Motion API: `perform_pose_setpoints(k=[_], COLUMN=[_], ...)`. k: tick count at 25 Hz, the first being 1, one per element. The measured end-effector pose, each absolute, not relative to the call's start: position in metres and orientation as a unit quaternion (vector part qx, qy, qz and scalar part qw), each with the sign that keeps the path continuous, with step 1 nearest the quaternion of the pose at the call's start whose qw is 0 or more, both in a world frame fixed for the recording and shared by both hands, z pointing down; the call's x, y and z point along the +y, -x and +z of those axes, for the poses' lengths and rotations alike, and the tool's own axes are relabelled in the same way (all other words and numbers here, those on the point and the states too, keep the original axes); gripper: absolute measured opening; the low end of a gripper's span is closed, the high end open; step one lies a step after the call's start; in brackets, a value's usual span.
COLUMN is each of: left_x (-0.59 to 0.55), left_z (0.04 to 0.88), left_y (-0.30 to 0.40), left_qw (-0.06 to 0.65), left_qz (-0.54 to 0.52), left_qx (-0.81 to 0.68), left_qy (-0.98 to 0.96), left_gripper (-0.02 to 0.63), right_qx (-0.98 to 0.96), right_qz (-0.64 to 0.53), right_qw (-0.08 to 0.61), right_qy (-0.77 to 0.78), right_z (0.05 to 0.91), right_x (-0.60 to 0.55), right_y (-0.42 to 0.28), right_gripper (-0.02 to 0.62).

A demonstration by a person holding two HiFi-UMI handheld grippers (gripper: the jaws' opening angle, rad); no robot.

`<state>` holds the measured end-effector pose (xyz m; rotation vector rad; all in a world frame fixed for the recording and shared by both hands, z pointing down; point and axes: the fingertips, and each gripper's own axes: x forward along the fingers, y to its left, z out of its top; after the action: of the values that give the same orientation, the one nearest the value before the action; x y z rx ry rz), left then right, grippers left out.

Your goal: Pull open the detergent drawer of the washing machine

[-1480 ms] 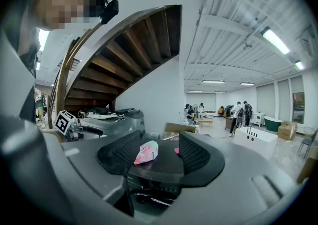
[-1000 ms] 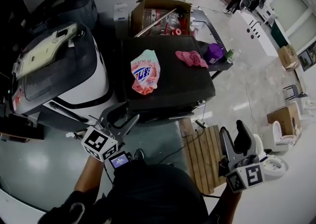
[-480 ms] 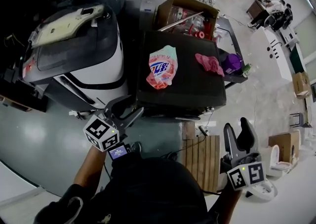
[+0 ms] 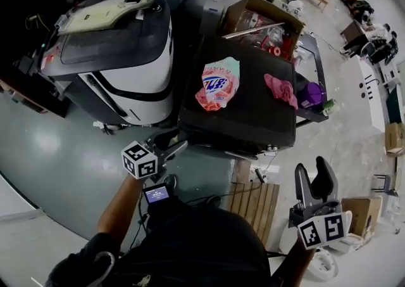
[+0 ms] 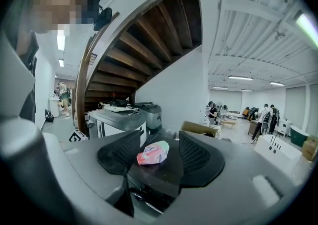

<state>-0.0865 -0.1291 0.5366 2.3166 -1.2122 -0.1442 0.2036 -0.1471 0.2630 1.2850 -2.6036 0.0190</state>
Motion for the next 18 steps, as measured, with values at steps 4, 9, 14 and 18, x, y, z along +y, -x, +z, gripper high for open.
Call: perform_pose_setpoints(k=[4, 9, 14, 18], left_x=[-0.140, -0.151, -0.165, -0.175], left_z=[0.586, 0.641, 0.692, 0.731], left_y=[0.075, 0.070, 0.071, 0.074], left_qw=[0.300, 0.354, 0.409, 0.440], left_qz=[-0.053, -0.088, -0.155, -0.204], left_qx=[-0.440, -0.450, -0.466, -0.475], left_qy=[-0.845, -0.815, -0.769, -0.734], left_gripper=[0.256, 0.256, 0.256, 0.258], right_qx=[-0.893, -0.893, -0.893, -0.889], right_qz=[0.004, 0.006, 0.018, 0.029], right_qw=[0.140, 0.165, 0.189, 0.203], right_qy=[-0.428, -0.418, -0.409, -0.409], right_z=[0.265, 0.276, 0.293, 0.306], right_x=[-0.152, -0.157, -0.159, -0.161], right_y=[-0.212, -0.221, -0.224, -0.228], right_gripper=[0.232, 0.232, 0.232, 0.232])
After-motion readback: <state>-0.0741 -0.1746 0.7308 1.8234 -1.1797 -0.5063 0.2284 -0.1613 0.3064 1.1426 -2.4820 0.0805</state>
